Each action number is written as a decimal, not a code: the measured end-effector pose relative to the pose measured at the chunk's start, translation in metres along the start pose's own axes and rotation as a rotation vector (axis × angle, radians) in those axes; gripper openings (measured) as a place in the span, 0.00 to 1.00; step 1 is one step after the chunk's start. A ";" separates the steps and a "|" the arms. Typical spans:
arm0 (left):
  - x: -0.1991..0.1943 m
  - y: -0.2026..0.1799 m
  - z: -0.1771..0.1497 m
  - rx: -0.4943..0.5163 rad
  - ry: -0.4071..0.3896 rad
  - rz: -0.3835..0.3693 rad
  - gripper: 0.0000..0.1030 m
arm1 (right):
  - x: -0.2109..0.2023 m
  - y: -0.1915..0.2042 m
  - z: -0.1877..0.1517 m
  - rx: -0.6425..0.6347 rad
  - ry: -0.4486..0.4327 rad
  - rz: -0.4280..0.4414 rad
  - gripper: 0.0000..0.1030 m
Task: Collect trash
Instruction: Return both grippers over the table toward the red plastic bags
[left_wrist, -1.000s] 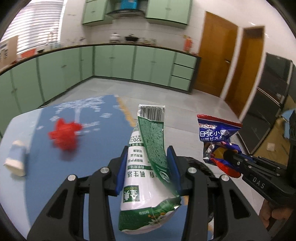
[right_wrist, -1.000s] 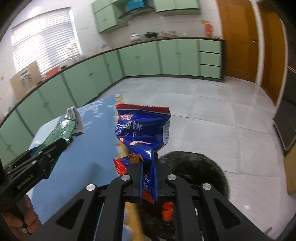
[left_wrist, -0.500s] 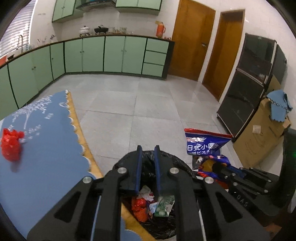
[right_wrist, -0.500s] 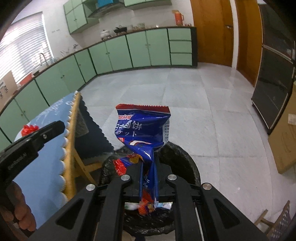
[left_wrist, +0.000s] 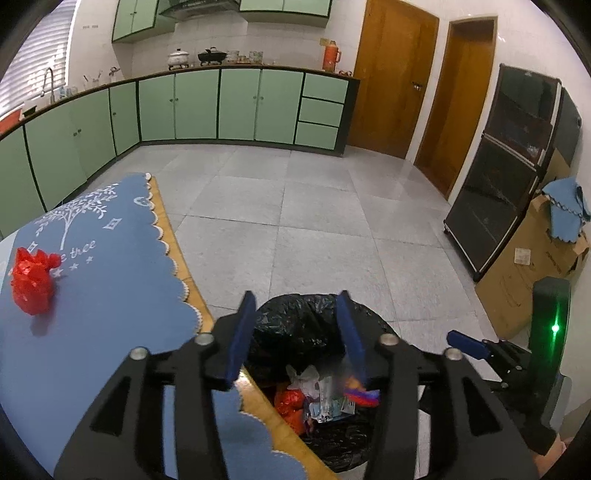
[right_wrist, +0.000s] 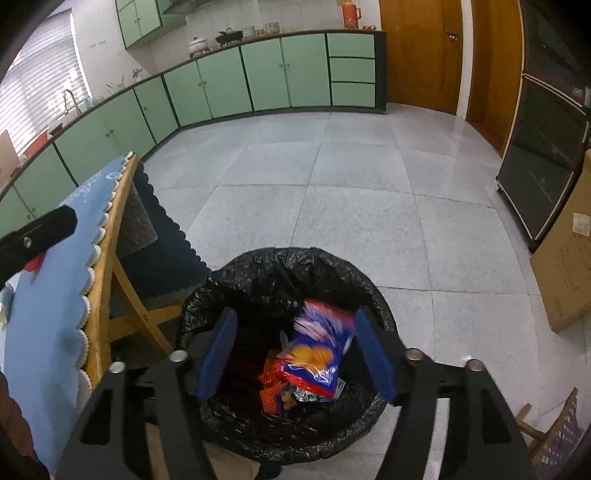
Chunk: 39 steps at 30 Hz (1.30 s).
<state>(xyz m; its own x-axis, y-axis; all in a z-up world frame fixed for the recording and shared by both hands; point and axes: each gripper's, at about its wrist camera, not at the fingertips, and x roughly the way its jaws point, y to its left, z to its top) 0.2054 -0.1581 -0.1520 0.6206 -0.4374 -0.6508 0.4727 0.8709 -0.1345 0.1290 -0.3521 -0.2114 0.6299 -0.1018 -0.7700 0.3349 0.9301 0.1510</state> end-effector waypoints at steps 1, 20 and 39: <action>-0.003 0.002 0.000 -0.004 -0.005 0.002 0.50 | -0.002 0.000 0.001 0.002 -0.005 0.003 0.68; -0.132 0.165 -0.025 -0.200 -0.152 0.427 0.75 | -0.053 0.156 0.038 -0.165 -0.227 0.232 0.92; -0.136 0.285 -0.070 -0.405 -0.062 0.512 0.60 | -0.031 0.309 0.007 -0.394 -0.229 0.350 0.92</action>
<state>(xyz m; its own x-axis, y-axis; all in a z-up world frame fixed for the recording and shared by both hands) 0.2117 0.1651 -0.1535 0.7451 0.0537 -0.6648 -0.1576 0.9827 -0.0973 0.2181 -0.0645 -0.1365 0.8066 0.2024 -0.5554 -0.1792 0.9791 0.0965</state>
